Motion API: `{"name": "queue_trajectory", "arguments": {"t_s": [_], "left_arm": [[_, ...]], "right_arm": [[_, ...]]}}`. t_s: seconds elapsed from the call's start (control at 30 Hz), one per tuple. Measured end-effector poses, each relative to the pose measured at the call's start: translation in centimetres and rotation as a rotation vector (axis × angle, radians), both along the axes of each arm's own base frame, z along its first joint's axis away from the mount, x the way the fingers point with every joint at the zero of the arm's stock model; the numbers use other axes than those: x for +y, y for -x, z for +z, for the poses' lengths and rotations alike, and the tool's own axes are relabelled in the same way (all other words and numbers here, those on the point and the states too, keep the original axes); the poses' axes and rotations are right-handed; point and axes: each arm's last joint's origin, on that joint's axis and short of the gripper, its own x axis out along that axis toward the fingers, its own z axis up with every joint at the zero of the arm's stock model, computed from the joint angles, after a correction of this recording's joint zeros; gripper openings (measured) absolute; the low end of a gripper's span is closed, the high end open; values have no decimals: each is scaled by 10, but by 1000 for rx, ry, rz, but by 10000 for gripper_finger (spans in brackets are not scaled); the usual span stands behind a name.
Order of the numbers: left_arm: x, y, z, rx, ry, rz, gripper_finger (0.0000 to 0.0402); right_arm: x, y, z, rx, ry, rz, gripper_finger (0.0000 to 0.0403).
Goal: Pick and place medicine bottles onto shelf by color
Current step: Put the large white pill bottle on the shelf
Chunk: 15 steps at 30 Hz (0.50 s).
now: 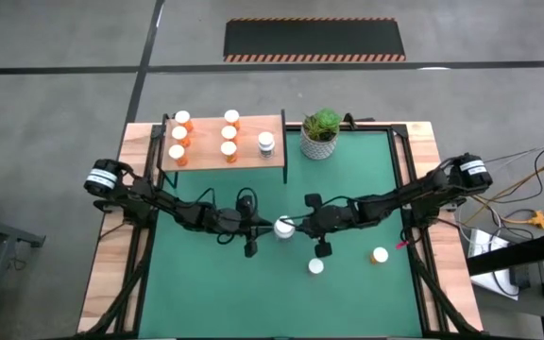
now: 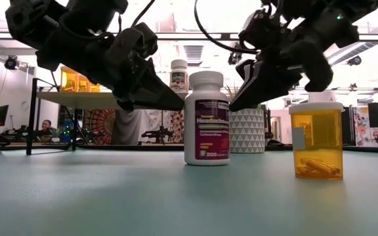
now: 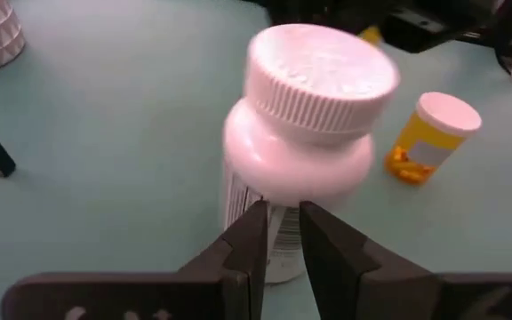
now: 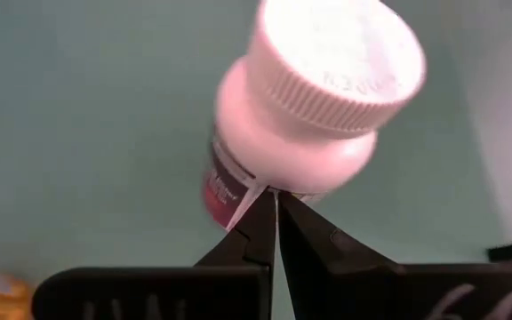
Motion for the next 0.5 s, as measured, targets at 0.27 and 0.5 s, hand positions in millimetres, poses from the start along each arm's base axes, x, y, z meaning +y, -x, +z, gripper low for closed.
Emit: {"name": "queue_trajectory", "arguments": {"t_s": [0.27,0.5], "left_arm": [[-1,4,11,-12,42,-24,54],[-10,20,41,-11,103,-47,54]], "right_arm": [[2,1,0,7,16,14,11],[-3,17,7,17,92,4,11]]}}
